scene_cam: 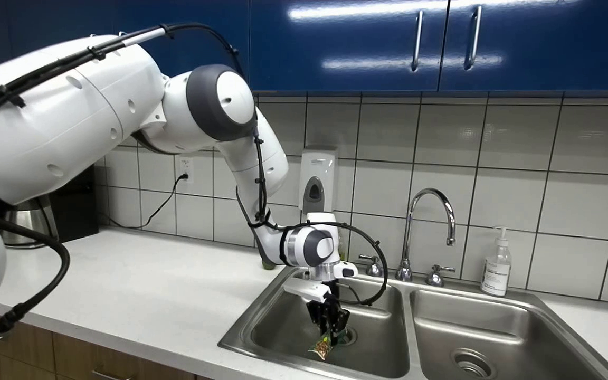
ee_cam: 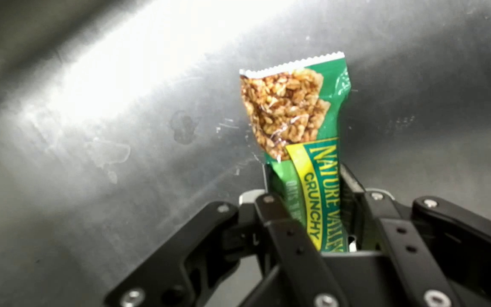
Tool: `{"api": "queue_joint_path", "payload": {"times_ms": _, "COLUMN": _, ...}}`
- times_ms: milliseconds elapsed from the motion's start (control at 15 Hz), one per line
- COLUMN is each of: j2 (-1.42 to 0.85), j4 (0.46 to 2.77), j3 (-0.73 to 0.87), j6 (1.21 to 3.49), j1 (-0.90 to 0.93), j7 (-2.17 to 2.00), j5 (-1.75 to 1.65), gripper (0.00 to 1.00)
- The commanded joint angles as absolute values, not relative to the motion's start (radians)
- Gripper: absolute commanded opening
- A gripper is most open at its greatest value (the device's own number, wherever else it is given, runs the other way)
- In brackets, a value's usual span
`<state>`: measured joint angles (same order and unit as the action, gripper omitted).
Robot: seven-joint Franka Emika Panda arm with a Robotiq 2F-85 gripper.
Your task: Remove the green packet from the sink and put it on the counter
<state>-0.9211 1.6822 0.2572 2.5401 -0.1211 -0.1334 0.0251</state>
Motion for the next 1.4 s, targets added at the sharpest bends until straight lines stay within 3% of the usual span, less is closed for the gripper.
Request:
{"api": "queue_joint_path", "payload": {"times_ms": 0, "j2": -0.816, "j4": 1.754, "j3": 0.284, "j6": 2.511, "j1": -0.088, "j7": -0.170, "j5": -0.018, "gripper": 0.09}}
{"api": "queue_joint_path", "payload": {"times_ms": 1333, "j2": -0.392, "j4": 2.142, "j3": 0.261, "j6": 2.520, "j1": 0.052, "j7": -0.154, "j5": -0.340, "gripper": 0.09}}
